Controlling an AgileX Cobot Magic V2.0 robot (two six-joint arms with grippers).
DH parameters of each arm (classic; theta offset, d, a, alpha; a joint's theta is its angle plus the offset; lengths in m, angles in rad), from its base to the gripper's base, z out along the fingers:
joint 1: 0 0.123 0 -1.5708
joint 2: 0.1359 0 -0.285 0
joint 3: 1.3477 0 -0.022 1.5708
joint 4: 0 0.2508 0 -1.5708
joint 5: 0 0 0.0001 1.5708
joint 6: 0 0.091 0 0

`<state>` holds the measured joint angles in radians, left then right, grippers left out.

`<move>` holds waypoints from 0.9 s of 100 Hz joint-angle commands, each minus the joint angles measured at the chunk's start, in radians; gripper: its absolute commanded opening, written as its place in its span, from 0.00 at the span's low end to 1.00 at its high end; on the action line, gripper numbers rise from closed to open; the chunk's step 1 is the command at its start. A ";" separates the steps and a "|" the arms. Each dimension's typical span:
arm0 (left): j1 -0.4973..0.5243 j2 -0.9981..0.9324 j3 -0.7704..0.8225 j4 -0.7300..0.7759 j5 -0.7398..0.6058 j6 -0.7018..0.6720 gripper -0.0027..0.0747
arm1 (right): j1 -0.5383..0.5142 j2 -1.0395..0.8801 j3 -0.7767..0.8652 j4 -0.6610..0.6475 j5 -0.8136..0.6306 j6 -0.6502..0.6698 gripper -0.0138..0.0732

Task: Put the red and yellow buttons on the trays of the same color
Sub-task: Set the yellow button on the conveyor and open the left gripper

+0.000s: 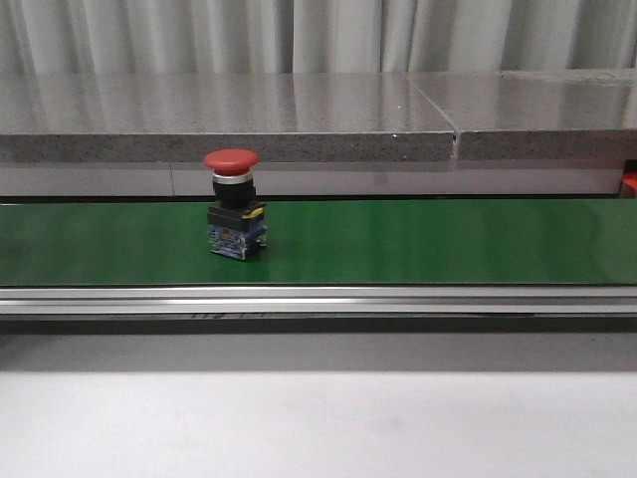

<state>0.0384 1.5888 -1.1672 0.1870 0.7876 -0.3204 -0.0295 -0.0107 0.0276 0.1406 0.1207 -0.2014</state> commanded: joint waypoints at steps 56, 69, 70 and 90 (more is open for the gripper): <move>-0.007 -0.028 -0.036 -0.111 -0.029 0.109 0.58 | 0.002 -0.018 -0.015 -0.009 -0.077 -0.002 0.08; -0.007 -0.028 -0.036 -0.111 -0.027 0.111 0.71 | 0.002 -0.018 -0.015 -0.009 -0.077 -0.002 0.08; -0.007 -0.028 -0.036 -0.111 -0.027 0.111 0.71 | 0.002 -0.018 -0.015 -0.009 -0.077 -0.002 0.08; -0.009 -0.028 -0.061 -0.113 -0.020 0.127 0.71 | 0.002 -0.018 -0.015 -0.009 -0.077 -0.002 0.08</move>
<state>0.0384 1.5977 -1.1809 0.0824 0.7919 -0.2026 -0.0295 -0.0107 0.0276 0.1406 0.1207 -0.2014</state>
